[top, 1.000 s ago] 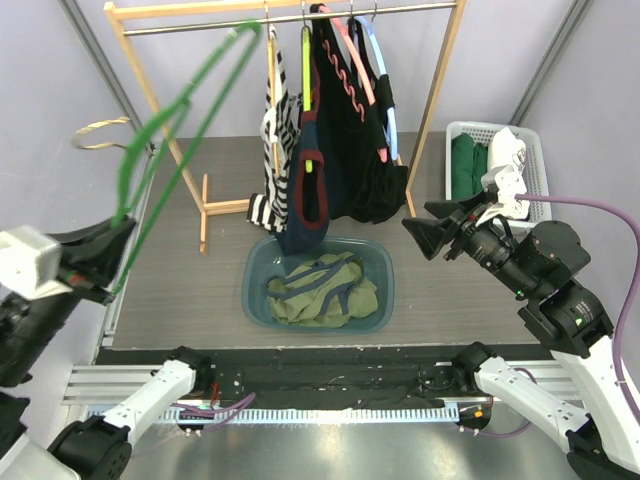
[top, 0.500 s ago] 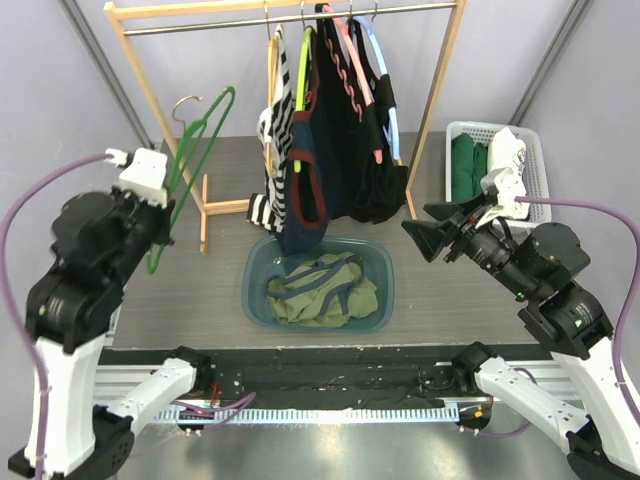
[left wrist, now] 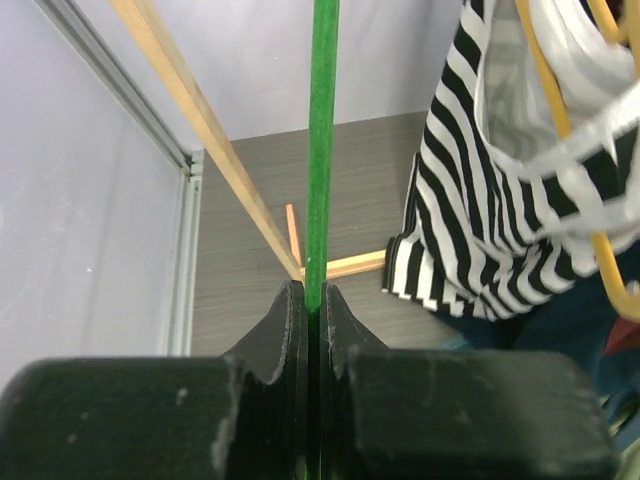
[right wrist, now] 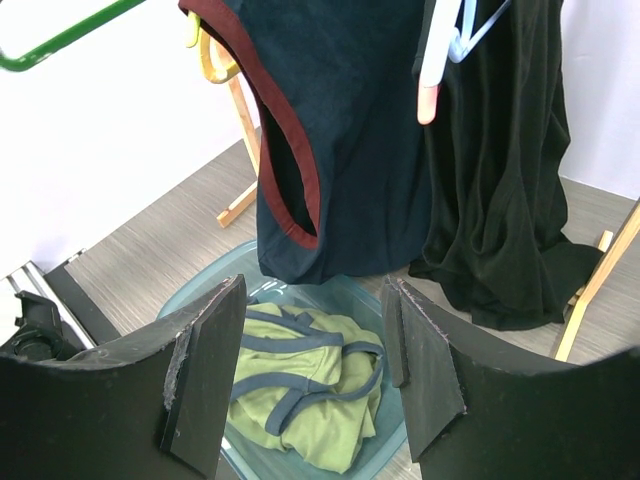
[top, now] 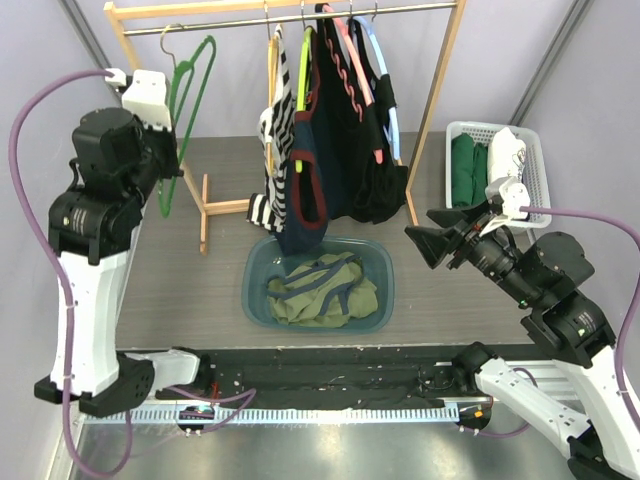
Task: Remove the tank top from the hanger
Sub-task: Place the hanger at the clothesline.
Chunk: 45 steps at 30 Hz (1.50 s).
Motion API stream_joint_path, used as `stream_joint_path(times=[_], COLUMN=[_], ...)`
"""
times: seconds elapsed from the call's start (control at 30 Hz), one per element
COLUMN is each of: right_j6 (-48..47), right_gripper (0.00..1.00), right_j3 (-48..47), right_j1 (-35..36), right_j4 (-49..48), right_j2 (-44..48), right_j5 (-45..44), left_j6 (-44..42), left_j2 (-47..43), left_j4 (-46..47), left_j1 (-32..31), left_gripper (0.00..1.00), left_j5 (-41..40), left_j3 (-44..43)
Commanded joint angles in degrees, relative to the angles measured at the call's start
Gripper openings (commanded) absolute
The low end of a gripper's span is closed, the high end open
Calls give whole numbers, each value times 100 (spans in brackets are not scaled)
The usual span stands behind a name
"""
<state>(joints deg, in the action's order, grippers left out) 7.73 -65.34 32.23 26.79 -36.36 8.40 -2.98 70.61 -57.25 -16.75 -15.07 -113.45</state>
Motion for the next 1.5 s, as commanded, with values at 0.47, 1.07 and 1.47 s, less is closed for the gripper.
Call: stream_joint_path(times=[0.47, 1.07, 1.47], right_j6=[-17, -8, 10], right_gripper=[64, 63, 62], right_j3=[12, 74, 144], right_j1=[-6, -6, -6], right_j4=[-77, 2, 37], right_j2=[103, 217, 322], right_j5=[-6, -49, -58], left_j6=[1388, 1793, 1863], left_j2=[1025, 1684, 1798], left_j4=[399, 162, 153], left_j1=[1209, 1245, 1262], left_gripper=[0, 0, 0], left_j5=[2026, 1885, 1639], left_j3=[-1188, -1839, -1777])
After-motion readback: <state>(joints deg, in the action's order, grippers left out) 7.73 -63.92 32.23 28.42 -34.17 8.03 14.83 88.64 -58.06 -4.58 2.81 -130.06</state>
